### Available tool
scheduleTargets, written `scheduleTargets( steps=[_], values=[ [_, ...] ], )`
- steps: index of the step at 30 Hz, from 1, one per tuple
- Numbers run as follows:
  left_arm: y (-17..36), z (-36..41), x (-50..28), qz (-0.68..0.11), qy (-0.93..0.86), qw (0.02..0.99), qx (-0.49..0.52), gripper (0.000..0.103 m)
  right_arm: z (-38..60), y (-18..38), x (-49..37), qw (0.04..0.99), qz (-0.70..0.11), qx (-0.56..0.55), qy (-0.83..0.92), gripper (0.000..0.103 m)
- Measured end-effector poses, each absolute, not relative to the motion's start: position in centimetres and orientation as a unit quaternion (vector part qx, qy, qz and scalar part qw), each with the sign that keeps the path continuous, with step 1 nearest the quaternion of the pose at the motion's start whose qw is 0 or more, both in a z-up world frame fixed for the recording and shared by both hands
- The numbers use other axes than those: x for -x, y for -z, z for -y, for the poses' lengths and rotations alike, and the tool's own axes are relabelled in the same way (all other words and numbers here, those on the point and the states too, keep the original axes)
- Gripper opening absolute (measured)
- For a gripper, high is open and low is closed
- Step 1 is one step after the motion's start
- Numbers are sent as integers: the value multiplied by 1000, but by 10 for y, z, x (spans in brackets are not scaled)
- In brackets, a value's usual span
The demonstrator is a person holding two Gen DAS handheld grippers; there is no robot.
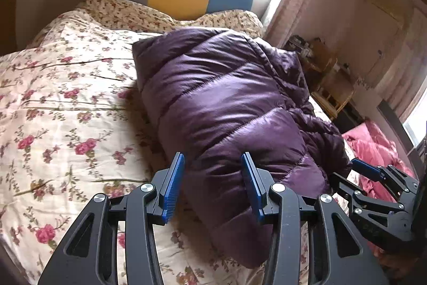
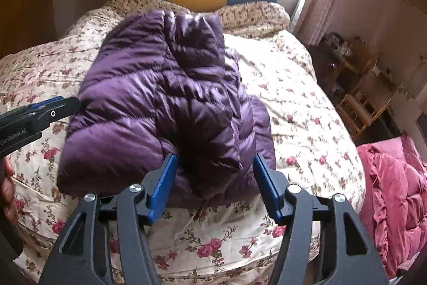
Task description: Fold large clothes
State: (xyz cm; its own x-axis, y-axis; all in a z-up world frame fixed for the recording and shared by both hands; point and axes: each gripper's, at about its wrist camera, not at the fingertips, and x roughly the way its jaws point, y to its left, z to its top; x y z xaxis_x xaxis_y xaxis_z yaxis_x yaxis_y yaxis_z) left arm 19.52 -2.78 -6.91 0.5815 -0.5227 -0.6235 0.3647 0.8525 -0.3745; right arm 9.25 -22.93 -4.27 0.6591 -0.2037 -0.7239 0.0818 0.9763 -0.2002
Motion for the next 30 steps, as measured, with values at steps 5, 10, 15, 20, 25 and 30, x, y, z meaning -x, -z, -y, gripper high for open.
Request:
scheduleTargets(
  steps=[5,10,15,20,25,30],
  values=[
    [62,5,-198,-371,229,891,125,44,219,29,-96,915,-388,85,73,62],
    [61,-11,-214,-373,204,894,140,44,207,21,-109,921,-372,90,67,61],
    [55,-13,-239,-371,187,900,134,44,202,15,-135,925,-362,91,66,61],
    [51,-9,-265,-371,178,902,128,44,207,9,-165,928,-356,83,73,61],
    [49,0,-288,-372,177,903,123,44,213,5,-197,929,-353,75,85,60],
    [50,11,-303,-375,183,901,120,44,222,10,-229,924,-363,64,97,55]
  ],
)
